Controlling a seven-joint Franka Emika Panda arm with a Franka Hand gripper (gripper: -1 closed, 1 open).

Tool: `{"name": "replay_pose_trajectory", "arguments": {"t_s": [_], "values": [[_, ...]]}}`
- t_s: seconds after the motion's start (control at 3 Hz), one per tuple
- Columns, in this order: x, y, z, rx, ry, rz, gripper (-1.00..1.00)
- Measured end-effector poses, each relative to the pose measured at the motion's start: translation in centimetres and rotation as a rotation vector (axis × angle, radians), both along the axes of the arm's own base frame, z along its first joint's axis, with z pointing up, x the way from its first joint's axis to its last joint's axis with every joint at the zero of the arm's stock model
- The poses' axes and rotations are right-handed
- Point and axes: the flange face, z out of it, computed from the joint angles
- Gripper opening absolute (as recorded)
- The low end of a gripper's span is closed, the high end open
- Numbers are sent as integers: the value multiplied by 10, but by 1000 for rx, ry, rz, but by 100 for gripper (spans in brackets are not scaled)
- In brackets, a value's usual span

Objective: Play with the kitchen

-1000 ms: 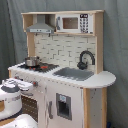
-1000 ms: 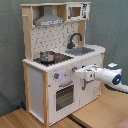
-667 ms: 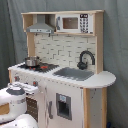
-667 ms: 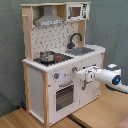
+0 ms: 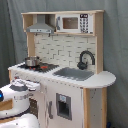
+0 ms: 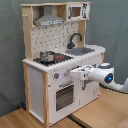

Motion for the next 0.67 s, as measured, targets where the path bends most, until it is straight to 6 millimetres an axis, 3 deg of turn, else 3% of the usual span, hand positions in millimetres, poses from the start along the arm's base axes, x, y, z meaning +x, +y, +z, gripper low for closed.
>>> {"name": "replay_pose_trajectory", "arguments": {"t_s": [0.33,0.67], "values": [[-7,7,8,114,-14,-13,100],[-33,24,8,184,-13,11,100]]}}
